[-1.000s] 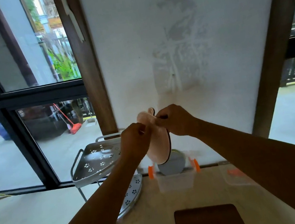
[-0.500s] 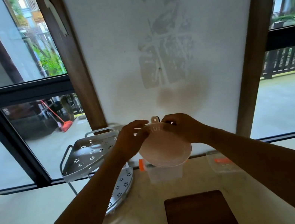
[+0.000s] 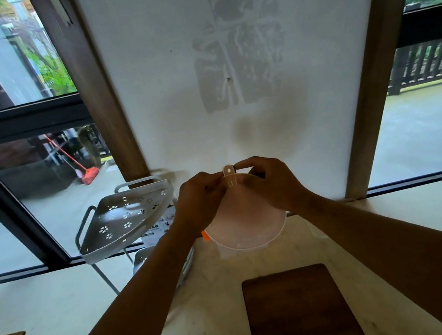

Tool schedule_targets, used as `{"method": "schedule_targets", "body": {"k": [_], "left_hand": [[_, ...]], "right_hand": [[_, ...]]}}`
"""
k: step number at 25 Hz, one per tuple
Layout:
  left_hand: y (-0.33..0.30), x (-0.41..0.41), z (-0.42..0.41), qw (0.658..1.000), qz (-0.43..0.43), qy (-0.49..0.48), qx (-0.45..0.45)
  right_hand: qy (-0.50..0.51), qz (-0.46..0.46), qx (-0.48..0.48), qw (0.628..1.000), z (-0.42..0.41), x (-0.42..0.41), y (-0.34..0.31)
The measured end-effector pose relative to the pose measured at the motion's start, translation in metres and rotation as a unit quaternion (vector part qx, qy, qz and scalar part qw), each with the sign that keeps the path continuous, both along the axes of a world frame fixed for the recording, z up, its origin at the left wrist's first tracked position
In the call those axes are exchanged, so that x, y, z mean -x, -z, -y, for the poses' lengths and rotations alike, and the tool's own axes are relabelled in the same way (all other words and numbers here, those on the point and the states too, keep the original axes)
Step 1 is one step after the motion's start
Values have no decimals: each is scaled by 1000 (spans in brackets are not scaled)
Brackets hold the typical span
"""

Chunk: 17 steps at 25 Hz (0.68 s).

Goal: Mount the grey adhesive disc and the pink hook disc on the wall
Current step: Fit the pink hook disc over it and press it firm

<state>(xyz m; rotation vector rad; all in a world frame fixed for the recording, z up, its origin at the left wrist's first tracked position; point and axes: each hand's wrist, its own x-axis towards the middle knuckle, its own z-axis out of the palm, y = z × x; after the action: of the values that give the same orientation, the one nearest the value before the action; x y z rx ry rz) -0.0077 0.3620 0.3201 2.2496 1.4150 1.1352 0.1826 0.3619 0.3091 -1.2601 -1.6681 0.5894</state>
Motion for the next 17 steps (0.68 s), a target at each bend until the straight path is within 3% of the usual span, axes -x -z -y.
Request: {"method": "schedule_targets", "body": {"k": [4,10,17], "left_hand": [[9,-5,-14,997,-71,1,-5],[28,-11,-32,996,-90,-15,23],[29,-11,-33,999,-42,-34,2]], "right_hand": [[-4,13,-16,1000,-7,1,10],[12,49,-49,998,-20,4,19],[11,58,-46,997,-26,2,21]]}}
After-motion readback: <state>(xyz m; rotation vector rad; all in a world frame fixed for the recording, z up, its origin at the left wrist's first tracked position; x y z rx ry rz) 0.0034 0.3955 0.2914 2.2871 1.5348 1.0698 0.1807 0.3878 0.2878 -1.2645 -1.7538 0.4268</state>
